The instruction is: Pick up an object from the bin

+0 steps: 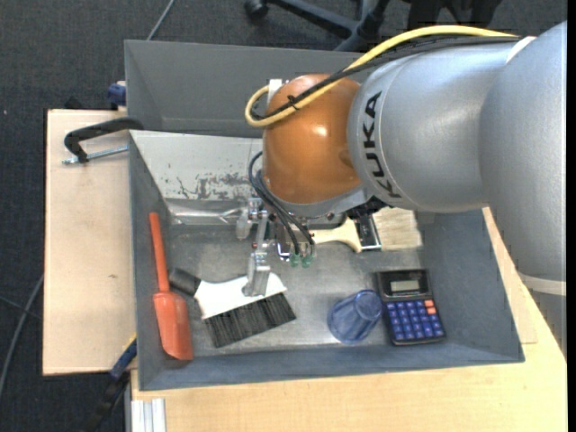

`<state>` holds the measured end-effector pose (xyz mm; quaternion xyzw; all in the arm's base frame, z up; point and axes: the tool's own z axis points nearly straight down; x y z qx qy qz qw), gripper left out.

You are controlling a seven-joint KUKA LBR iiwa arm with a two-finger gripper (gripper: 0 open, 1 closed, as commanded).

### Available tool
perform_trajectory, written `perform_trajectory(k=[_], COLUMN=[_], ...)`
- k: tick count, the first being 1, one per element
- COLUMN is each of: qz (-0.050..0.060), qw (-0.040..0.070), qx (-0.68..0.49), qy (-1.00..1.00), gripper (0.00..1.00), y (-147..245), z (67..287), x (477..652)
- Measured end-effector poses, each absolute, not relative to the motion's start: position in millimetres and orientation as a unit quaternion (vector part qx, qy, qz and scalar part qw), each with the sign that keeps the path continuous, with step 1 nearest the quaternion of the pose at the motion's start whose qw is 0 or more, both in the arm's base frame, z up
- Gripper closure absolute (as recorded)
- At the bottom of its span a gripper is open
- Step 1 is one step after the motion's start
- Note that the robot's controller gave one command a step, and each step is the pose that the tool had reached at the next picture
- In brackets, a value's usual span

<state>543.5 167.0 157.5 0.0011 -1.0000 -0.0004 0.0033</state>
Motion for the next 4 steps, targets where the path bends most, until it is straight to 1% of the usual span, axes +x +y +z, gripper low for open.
perform_trajectory(k=[1, 2, 3, 4], qz=[-0.001, -0.002, -0.001, -0.003], qw=[-0.001, 0.0, 0.002, -0.004], qx=[0.0, 0.026, 0.04, 0.039], qy=[-1.0, -1.0, -0.999, -0.999], gripper=[0.0, 0.0, 0.0, 0.0], y=[166, 164, 163, 159], z=[162, 93, 77, 103], x=[545.7, 530.3, 526.8, 525.6])
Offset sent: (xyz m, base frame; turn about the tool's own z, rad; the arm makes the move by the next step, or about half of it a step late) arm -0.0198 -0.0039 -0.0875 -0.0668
